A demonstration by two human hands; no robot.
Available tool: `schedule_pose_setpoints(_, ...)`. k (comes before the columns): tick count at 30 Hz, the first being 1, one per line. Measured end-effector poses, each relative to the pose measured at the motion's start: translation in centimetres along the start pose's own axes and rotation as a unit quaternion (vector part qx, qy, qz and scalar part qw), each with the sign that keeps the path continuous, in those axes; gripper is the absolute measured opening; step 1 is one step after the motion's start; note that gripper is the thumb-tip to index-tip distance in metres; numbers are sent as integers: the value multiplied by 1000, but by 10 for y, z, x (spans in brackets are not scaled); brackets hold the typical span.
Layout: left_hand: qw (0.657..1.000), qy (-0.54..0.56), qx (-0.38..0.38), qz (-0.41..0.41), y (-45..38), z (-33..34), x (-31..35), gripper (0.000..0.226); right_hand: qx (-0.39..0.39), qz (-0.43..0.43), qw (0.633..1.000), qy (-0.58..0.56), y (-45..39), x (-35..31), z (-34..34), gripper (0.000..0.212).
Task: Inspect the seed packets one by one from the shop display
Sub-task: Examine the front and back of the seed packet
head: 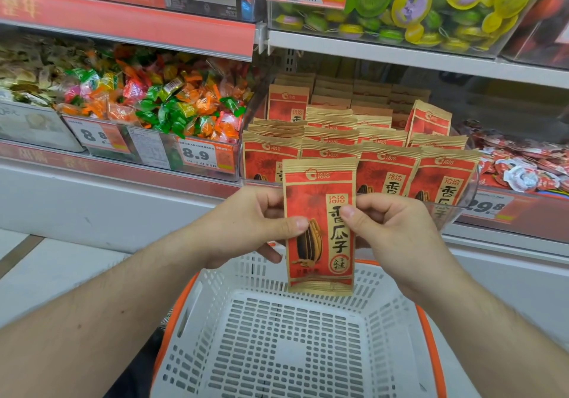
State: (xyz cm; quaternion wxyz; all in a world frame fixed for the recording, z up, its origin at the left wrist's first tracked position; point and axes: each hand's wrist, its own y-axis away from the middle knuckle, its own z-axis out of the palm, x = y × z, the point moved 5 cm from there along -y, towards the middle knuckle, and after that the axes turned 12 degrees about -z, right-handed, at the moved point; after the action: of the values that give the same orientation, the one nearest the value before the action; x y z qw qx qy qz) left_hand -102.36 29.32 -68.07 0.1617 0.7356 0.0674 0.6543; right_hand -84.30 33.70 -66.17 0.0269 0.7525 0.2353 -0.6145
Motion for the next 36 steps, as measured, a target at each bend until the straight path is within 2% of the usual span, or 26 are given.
schedule_pose_setpoints(3,1000,7,-8,-5,1,-1,-1,36,17,15,999,-26,-1,-1,-1,12)
schedule_pose_setpoints(5,1000,26,10,7,0,-3,1,30,-6,42,997,-70,-1,-2,1,11)
schedule_pose_setpoints(10,996,79,42,8,1,-8,6,44,-99,90,986,-101,4,-5,6,40)
schedule_pose_setpoints(16,997,69,11,10,4,-5,6,42,-93,96,982,-132,6,-5,8,39)
schedule_pose_setpoints(21,992,124,15,27,7,-3,10,39,-146,115,974,-126,10,-11,9,46)
schedule_pose_setpoints(26,992,124,6,29,6,-6,7,51,-169,123,968,-142,12,-13,10,54)
schedule_pose_setpoints(30,993,102,0,53,5,-8,6,36,-198,111,966,-121,14,-15,13,61)
schedule_pose_setpoints(36,991,100,-25,84,8,-8,8,37,-212,90,969,-89,14,-14,15,67)
